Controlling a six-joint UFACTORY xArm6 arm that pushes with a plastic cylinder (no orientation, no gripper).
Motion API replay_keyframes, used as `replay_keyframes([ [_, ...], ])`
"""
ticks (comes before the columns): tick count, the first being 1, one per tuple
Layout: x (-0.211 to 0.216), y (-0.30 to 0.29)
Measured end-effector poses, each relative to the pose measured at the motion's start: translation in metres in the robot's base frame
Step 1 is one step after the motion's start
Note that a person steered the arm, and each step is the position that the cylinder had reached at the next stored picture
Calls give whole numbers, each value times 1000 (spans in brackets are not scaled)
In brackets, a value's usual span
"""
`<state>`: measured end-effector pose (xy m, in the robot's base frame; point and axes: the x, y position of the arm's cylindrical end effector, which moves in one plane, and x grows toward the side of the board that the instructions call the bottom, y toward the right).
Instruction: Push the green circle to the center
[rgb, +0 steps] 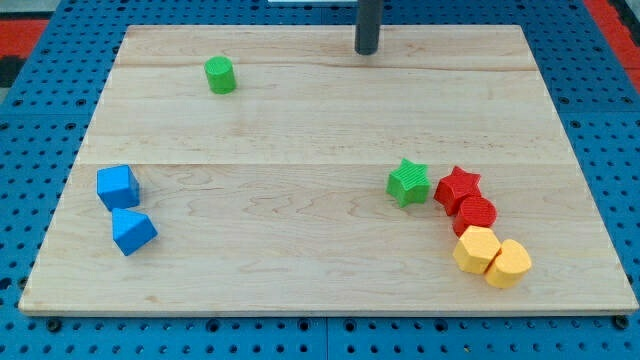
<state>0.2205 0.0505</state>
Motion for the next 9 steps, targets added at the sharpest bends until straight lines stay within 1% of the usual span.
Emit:
replay_keyframes([
  [1, -27, -52],
  [2, -28, -73],
  [3, -26, -118],
  [5, 29, -171],
  [6, 62, -175],
  [7, 60, -198],
  [8, 71, -222],
  [9, 110, -214],
])
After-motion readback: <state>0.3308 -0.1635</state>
